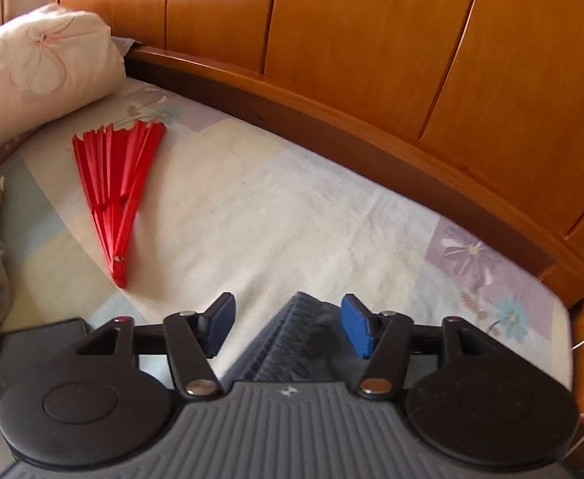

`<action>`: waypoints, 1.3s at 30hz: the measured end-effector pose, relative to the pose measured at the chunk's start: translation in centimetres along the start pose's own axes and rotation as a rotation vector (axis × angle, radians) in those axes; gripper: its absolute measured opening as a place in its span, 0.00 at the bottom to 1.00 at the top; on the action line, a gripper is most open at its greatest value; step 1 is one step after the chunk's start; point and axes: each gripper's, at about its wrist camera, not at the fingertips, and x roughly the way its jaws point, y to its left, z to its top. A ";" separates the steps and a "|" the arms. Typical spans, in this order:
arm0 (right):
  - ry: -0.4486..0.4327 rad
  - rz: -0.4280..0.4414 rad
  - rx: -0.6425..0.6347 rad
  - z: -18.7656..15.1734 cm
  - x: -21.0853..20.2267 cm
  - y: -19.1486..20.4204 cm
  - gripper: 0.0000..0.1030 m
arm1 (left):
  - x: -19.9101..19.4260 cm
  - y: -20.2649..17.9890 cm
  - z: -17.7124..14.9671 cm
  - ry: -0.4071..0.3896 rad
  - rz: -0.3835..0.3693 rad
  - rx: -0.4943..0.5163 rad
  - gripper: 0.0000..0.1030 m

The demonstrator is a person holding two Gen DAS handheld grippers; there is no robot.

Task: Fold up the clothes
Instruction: 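Lower the pants onto the bed and open the left gripper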

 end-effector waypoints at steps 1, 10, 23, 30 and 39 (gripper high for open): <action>0.001 0.014 0.006 -0.1 -0.2 -0.1 0.52 | -0.2 -0.4 -0.4 0.006 -0.022 0.004 0.59; -0.036 0.095 0.189 0.1 -1.3 -4.3 0.85 | 0.4 -6.8 -9.0 0.148 -0.262 0.086 0.62; -0.173 0.129 0.230 5.0 -1.2 -7.0 0.87 | 1.1 -8.0 -11.1 0.181 -0.290 0.080 0.72; -0.260 -0.155 0.002 4.2 -3.9 -5.2 0.87 | -1.0 -8.2 -11.1 0.144 -0.246 0.131 0.72; -0.098 -0.121 -0.385 1.6 0.2 1.4 0.87 | 0.9 -7.8 -11.4 0.147 -0.189 0.162 0.73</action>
